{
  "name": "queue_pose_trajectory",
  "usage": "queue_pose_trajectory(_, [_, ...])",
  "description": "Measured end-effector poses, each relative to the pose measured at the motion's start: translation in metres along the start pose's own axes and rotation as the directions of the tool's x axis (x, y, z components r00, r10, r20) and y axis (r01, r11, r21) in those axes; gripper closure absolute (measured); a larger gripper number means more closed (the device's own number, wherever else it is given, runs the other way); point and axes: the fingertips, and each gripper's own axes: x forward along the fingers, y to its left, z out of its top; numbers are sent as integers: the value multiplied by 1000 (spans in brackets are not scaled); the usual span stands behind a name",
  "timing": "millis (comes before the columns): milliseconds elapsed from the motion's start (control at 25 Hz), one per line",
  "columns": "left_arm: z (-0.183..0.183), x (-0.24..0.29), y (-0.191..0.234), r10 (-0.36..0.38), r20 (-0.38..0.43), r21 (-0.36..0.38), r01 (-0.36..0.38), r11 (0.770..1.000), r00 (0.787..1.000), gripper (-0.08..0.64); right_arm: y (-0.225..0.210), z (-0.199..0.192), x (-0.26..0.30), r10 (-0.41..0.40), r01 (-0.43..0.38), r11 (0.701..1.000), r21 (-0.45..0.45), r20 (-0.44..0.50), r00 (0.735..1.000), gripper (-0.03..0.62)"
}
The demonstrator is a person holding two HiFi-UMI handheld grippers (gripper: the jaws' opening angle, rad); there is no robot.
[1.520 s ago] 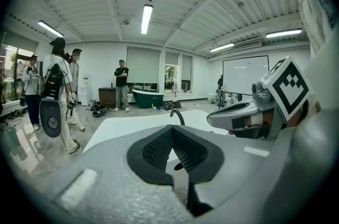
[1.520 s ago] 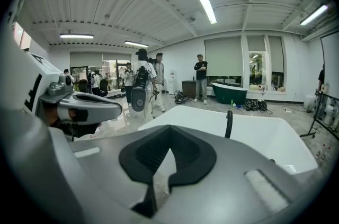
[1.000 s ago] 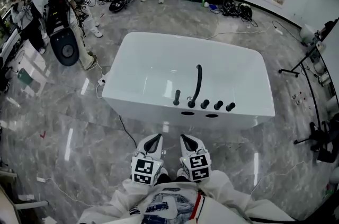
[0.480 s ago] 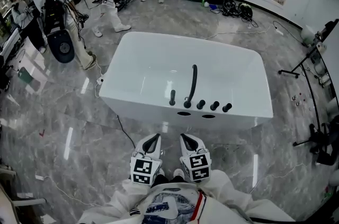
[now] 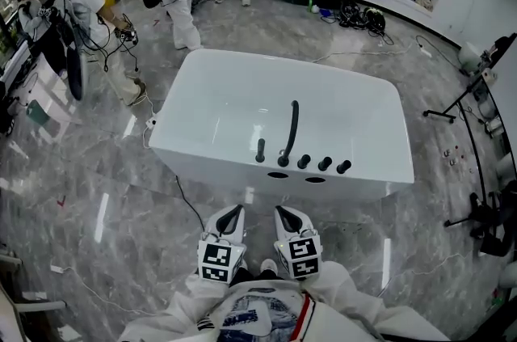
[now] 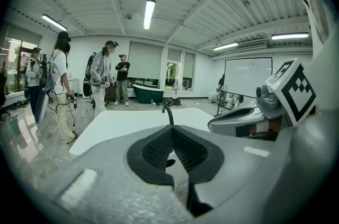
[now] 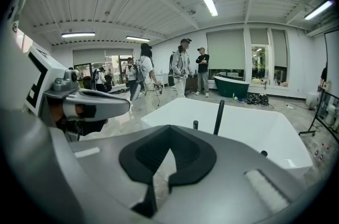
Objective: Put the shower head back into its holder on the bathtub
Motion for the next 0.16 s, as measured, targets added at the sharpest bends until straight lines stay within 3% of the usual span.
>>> queue_pose_trajectory(160, [5,-3,-3,-8,-2,3,8,1000,1000,558,0,2,-5,-6,6,1000,0,-6,1000,588])
